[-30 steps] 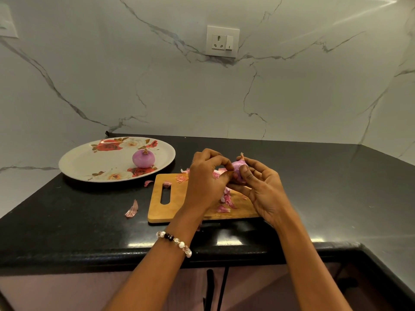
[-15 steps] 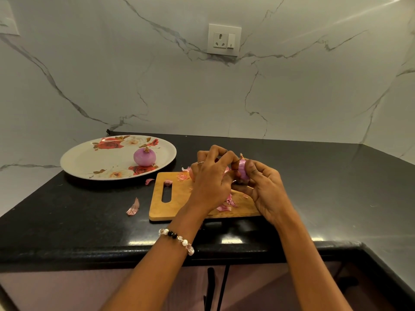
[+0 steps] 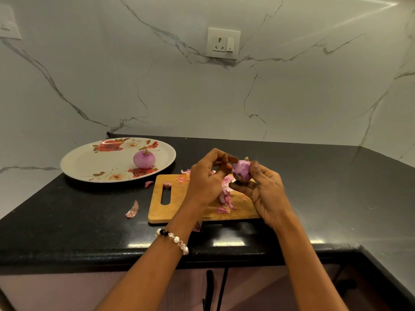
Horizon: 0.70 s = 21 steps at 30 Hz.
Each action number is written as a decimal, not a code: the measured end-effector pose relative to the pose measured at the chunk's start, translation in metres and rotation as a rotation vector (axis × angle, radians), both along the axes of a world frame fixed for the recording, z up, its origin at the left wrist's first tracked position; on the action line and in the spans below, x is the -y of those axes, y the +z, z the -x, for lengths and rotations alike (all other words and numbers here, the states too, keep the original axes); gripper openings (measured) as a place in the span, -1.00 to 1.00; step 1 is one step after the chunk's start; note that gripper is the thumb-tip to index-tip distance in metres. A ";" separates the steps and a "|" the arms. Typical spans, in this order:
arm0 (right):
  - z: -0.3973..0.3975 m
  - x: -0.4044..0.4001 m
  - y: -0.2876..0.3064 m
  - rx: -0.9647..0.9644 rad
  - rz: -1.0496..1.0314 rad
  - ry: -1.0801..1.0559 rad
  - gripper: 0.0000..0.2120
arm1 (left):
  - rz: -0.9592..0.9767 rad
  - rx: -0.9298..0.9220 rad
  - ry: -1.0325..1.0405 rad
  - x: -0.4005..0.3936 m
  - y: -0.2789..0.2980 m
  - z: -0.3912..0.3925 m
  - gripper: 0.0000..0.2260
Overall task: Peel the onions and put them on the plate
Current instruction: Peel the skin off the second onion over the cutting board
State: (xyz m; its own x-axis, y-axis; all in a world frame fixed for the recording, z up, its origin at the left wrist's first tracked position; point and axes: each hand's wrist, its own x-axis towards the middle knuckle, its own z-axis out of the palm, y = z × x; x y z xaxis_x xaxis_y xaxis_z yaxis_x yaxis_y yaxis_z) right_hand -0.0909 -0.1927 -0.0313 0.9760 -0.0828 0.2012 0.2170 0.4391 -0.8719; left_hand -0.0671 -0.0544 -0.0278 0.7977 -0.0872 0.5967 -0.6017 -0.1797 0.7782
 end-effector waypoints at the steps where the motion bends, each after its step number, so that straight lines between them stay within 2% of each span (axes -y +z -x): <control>1: 0.000 0.000 0.000 -0.004 -0.005 0.007 -0.68 | 0.017 -0.021 -0.002 -0.001 -0.001 -0.001 -0.81; 8: -0.004 0.002 -0.003 0.000 0.058 -0.054 -0.74 | 0.275 -0.157 0.067 -0.003 0.001 0.001 -0.81; 14: -0.003 0.002 -0.004 0.010 0.076 -0.056 -0.77 | 0.074 0.023 0.135 -0.003 -0.003 0.000 -0.75; 17: -0.004 0.002 -0.004 0.017 0.065 -0.062 -0.78 | -0.027 0.098 0.182 -0.003 -0.005 -0.002 -0.82; 21: -0.002 0.003 -0.004 0.031 0.041 -0.036 -0.69 | -0.176 0.121 0.144 0.001 -0.008 -0.002 -0.83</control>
